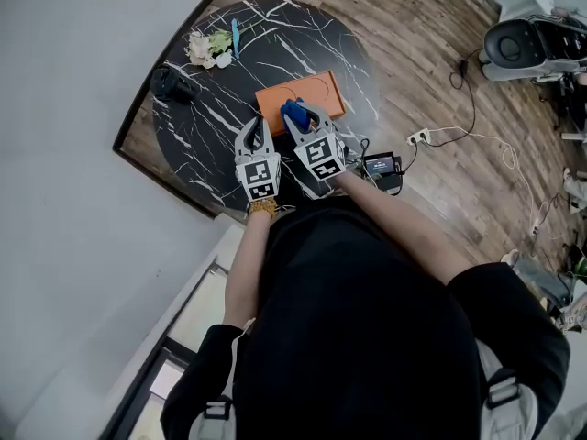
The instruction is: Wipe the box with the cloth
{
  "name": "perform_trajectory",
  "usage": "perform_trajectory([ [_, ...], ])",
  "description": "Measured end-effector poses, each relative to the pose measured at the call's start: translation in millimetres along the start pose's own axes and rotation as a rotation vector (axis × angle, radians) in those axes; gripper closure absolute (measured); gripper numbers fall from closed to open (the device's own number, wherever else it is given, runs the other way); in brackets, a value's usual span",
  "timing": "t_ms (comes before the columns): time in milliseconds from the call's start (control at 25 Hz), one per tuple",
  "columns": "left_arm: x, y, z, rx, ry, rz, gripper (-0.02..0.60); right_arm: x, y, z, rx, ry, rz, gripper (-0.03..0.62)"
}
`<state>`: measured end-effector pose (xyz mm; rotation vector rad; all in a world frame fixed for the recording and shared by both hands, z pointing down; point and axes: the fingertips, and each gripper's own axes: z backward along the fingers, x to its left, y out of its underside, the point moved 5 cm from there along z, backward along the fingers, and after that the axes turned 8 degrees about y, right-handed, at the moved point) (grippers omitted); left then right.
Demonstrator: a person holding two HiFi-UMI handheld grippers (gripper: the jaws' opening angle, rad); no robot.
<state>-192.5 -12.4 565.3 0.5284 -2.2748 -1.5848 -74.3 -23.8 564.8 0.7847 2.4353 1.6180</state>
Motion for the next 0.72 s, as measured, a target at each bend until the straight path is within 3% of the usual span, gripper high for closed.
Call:
perform_trajectory([
  [440, -1.7, 0.2, -3.2, 0.006, 0.018, 0.001, 0.554, -0.4, 6.3, -1.2, 0.017, -0.005, 0.005, 0.488],
  [720, -1.6, 10.0, -3.0, 0.025, 0.025, 0.043, 0.554, -1.1, 13.0, -0.1, 0.043, -0.012, 0.012, 0.488],
])
